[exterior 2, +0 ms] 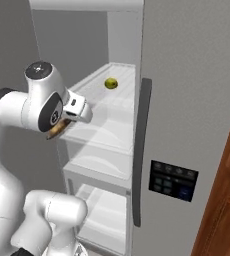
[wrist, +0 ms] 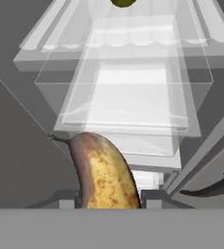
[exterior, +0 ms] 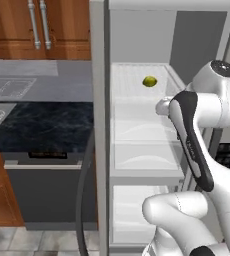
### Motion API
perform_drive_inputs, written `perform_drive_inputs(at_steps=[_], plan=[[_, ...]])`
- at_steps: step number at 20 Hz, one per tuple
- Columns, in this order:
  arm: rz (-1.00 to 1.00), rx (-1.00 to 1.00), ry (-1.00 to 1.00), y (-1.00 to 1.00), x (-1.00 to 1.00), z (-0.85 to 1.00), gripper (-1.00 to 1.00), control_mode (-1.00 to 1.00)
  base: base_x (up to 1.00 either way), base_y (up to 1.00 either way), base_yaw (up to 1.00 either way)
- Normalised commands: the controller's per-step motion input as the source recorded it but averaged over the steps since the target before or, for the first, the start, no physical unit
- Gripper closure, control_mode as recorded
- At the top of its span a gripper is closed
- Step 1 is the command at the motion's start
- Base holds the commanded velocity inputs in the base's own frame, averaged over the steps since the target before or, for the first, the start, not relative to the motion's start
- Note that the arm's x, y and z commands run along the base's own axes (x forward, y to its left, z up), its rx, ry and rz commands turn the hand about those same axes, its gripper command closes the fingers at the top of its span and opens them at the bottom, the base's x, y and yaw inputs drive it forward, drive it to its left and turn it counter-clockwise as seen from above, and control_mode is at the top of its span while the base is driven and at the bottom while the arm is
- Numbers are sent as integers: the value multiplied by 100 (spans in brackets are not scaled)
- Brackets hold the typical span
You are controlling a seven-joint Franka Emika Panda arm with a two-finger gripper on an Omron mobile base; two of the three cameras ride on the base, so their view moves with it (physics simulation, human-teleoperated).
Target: Retrieve the pear and banana from the fridge and place them into the bowl on the dining table.
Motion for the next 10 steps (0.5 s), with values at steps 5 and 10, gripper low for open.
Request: perform_drive_inputs(at_steps=[5, 10], plan=[[0, 0, 0, 0, 0, 0, 100, 100, -68, 0, 3], [0, 0, 0, 0, 0, 0, 100, 100, -67, 0, 3]])
